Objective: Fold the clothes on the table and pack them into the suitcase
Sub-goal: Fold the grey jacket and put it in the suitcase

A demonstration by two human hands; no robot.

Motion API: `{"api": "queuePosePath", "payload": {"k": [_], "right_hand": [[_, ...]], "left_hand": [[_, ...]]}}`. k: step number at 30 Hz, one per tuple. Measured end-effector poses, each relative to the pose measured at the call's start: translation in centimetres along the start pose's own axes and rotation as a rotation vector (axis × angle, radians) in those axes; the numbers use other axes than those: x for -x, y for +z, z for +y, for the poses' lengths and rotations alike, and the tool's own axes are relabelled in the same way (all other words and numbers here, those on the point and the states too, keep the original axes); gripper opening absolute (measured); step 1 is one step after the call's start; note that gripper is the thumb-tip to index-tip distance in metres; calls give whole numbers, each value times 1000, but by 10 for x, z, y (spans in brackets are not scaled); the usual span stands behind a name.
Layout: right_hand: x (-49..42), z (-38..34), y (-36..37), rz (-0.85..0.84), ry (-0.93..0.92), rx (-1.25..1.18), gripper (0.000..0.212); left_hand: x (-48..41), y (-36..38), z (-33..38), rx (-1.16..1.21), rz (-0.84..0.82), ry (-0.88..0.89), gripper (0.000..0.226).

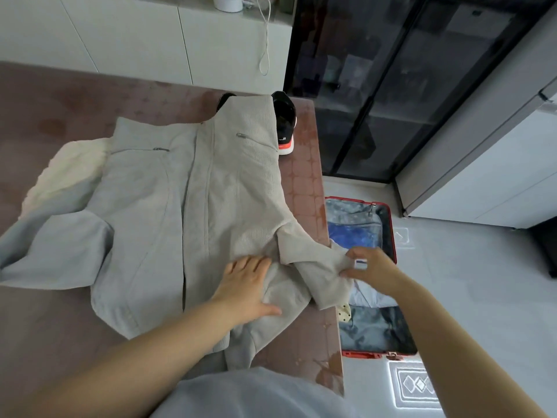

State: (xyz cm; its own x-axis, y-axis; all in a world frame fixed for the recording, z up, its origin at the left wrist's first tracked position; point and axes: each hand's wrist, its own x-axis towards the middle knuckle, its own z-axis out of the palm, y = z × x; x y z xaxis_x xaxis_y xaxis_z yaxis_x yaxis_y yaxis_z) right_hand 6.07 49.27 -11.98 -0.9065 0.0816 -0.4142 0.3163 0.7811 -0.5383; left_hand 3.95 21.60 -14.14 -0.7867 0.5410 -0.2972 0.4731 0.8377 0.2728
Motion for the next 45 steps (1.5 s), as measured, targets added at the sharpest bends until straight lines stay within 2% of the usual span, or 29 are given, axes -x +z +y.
{"api": "queuePosePath", "payload": {"k": [1, 7, 14, 16, 18, 20, 22, 23, 25, 27, 30, 33, 36, 39, 42, 45], "right_hand": [[-1, -6, -10, 32, -13, -2, 16], [-6, -63, -65, 268, -205, -83, 11], [-26, -127, -72, 257, -466, -1, 17], [-26, -140, -66, 270, -576, 15, 20], [-28, -151, -57, 286, -718, 66, 19], [-31, -160, -45, 305, -821, 144, 18], [-33, -165, -26, 361, -877, 239, 19], [-32, -166, -15, 387, -903, 279, 19], [-27, -166, 9, 381, -948, 303, 20], [-21, -167, 29, 348, -972, 311, 22], [-6, -162, 53, 341, -991, 320, 26], [18, -136, 72, 240, -1009, 251, 30], [36, -100, 82, 294, -837, 105, 24], [35, -75, 77, 449, -362, -199, 14], [14, -63, 69, 265, 218, -461, 26], [-7, -69, 63, 163, 475, -789, 30]], "left_hand": [[1, 2, 2, -2, -22, 14, 99], [6, 7, 5, -74, -130, 68, 87], [12, -1, -22, -208, -217, 39, 79], [15, -9, -25, -173, -256, 46, 73], [18, -26, -29, 59, -124, -17, 73], [19, -59, -30, 451, 192, -107, 82], [15, -94, -29, 716, 438, -64, 67], [11, -110, -25, 792, 468, -29, 62], [1, -134, -14, 890, 400, -2, 59], [-16, -141, -8, 918, 233, -78, 63], [-36, -136, -1, 713, -27, -175, 69], [-45, -120, 6, 476, -141, -158, 55], [-50, -108, 5, 337, -94, -141, 45], [-55, -102, 3, 200, 11, -108, 62], [-59, -95, 8, 176, -63, -121, 59], [-62, -91, 8, 282, -48, -161, 47]]}}
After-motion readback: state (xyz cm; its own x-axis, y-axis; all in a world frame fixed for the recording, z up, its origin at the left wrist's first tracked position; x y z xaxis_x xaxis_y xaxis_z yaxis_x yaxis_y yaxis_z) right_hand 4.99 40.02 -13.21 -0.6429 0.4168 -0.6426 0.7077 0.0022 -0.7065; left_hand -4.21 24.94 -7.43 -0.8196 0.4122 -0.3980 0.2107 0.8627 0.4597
